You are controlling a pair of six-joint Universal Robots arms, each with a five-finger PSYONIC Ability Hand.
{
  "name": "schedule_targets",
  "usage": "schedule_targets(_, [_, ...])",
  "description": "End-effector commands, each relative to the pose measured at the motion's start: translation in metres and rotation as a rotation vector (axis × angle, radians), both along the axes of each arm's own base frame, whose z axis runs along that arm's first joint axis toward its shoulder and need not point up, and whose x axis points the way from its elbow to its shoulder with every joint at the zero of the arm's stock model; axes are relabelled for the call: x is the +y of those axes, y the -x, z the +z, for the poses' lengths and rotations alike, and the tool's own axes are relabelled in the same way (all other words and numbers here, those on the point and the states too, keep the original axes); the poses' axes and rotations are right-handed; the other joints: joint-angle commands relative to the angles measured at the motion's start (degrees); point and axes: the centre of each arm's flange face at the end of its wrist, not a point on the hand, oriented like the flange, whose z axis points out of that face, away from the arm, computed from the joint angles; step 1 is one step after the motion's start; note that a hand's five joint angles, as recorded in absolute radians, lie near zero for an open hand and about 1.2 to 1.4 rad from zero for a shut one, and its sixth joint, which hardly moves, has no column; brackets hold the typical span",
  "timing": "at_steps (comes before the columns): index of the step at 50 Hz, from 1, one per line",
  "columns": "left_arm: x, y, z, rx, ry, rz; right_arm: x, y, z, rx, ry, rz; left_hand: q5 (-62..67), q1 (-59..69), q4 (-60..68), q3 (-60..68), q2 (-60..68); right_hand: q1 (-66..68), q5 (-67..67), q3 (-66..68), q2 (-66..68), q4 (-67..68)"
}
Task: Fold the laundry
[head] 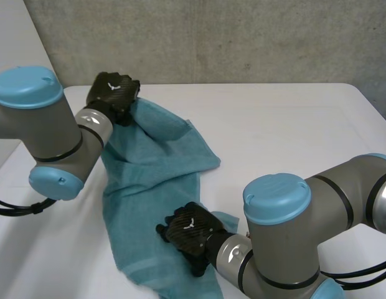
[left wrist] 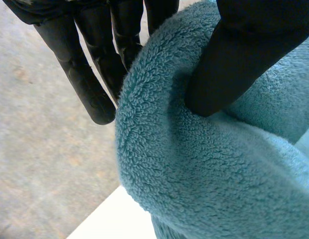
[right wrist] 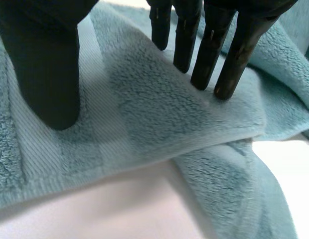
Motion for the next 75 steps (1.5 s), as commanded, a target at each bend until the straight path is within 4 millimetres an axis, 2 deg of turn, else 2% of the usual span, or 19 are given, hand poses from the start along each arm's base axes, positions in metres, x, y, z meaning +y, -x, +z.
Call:
schedule_targets(1, [0.002, -0.012, 0.02, 0.032, 0.03, 0.028, -0.019, 0.0, 0.006, 0.01, 0.097, -0.087, 15.6, 15.2, 11.8, 12.2, 11.6, 68.1, 53.1, 51.9, 51.5, 51.9])
schedule_targets(4, [0.002, -0.016, 0.031, 0.065, 0.044, 0.038, -0.028, -0.001, 0.014, -0.01, 0.141, -0.13, 15.6, 15.2, 11.8, 12.2, 11.6, 68.3, 53.3, 52.1, 51.7, 52.1])
schedule_targets(7, [0.0, -0.023, 0.05, 0.127, 0.072, 0.053, -0.043, -0.001, 0.04, -0.053, 0.226, -0.208, 15.6, 15.2, 11.8, 12.2, 11.6, 68.3, 53.3, 52.1, 51.7, 52.1])
schedule_targets(11, [-0.004, -0.04, 0.081, 0.219, 0.128, 0.118, -0.074, 0.009, 0.102, -0.167, 0.367, -0.334, 15.6, 15.2, 11.8, 12.2, 11.6, 68.3, 53.3, 52.1, 51.7, 52.1])
schedule_targets(12, [-0.004, -0.047, 0.096, 0.261, 0.158, 0.151, -0.09, 0.019, 0.13, -0.216, 0.423, -0.388, 15.6, 15.2, 11.8, 12.2, 11.6, 68.3, 53.3, 52.1, 51.7, 52.1])
schedule_targets(15, [-0.001, -0.056, 0.114, 0.322, 0.19, 0.193, -0.107, 0.033, 0.167, -0.286, 0.501, -0.446, 15.6, 15.2, 11.8, 12.2, 11.6, 68.3, 53.3, 52.1, 51.7, 52.1])
schedule_targets(16, [0.001, -0.061, 0.121, 0.356, 0.199, 0.21, -0.112, 0.04, 0.187, -0.323, 0.541, -0.458, 15.6, 15.2, 11.8, 12.2, 11.6, 68.3, 53.3, 52.1, 51.7, 52.1])
schedule_targets(20, [0.009, -0.07, 0.127, 0.422, 0.188, 0.232, -0.118, 0.049, 0.213, -0.37, 0.581, -0.453, 15.6, 15.2, 11.8, 12.2, 11.6, 68.3, 53.3, 52.1, 51.7, 52.1])
schedule_targets(23, [0.013, -0.077, 0.12, 0.445, 0.149, 0.241, -0.119, 0.053, 0.21, -0.351, 0.558, -0.443, 15.6, 15.2, 11.8, 12.2, 11.6, 68.3, 53.3, 52.1, 51.7, 52.1])
schedule_targets(27, [0.02, -0.085, 0.1, 0.433, 0.079, 0.263, -0.115, 0.057, 0.189, -0.277, 0.466, -0.437, 15.6, 15.2, 11.8, 12.2, 11.6, 68.3, 53.3, 52.1, 51.7, 52.1])
schedule_targets(31, [0.028, -0.082, 0.084, 0.414, 0.019, 0.245, -0.105, 0.059, 0.154, -0.208, 0.333, -0.432, 15.6, 15.2, 11.8, 12.2, 11.6, 26.0, 11.1, 9.9, 9.5, 9.9])
schedule_targets(35, [0.036, -0.077, 0.083, 0.406, -0.004, 0.211, -0.102, 0.057, 0.121, -0.213, 0.18, -0.465, 15.6, 15.2, 11.8, 12.2, 11.6, 15.4, 0.4, -0.8, -1.2, -0.8])
schedule_targets(37, [0.045, -0.071, 0.093, 0.412, 0.01, 0.175, -0.1, 0.051, 0.105, -0.242, 0.075, -0.479, 15.6, 15.2, 11.8, 12.2, 11.6, 10.3, -4.6, -5.8, -6.3, -5.8])
schedule_targets(49, [0.095, -0.062, 0.153, 0.485, 0.156, 0.059, -0.109, 0.01, 0.042, -0.333, -0.358, -0.472, 15.6, 15.2, 11.8, 12.2, 11.6, 10.3, -4.6, -5.9, -6.3, -5.8])
schedule_targets(55, [0.112, -0.059, 0.164, 0.5, 0.18, 0.022, -0.107, -0.013, 0.024, -0.337, -0.449, -0.468, 15.6, 15.2, 11.8, 12.2, 11.6, 10.3, -4.6, -5.9, -6.3, -5.8])
schedule_targets(65, [0.12, -0.053, 0.171, 0.508, 0.197, -0.009, -0.09, -0.036, 0.005, -0.338, -0.54, -0.433, 15.6, 15.2, 11.8, 12.2, 11.6, 11.7, -3.3, -4.5, -4.9, -4.5])
schedule_targets(69, [0.12, -0.053, 0.174, 0.515, 0.204, -0.01, -0.082, -0.042, 0.003, -0.343, -0.573, -0.418, 15.6, 15.2, 11.8, 12.2, 11.6, 17.9, 2.9, 1.7, 1.3, 1.7])
schedule_targets(71, [0.12, -0.053, 0.174, 0.52, 0.203, -0.011, -0.08, -0.044, 0.005, -0.352, -0.582, -0.406, 15.6, 15.2, 11.8, 12.2, 11.6, 26.2, 11.3, 10.1, 9.7, 10.1])
schedule_targets(75, [0.12, -0.054, 0.175, 0.525, 0.205, -0.011, -0.084, -0.046, 0.013, -0.378, -0.556, -0.398, 15.6, 15.2, 11.8, 12.2, 11.6, 60.0, 45.1, 43.9, 43.5, 43.9])
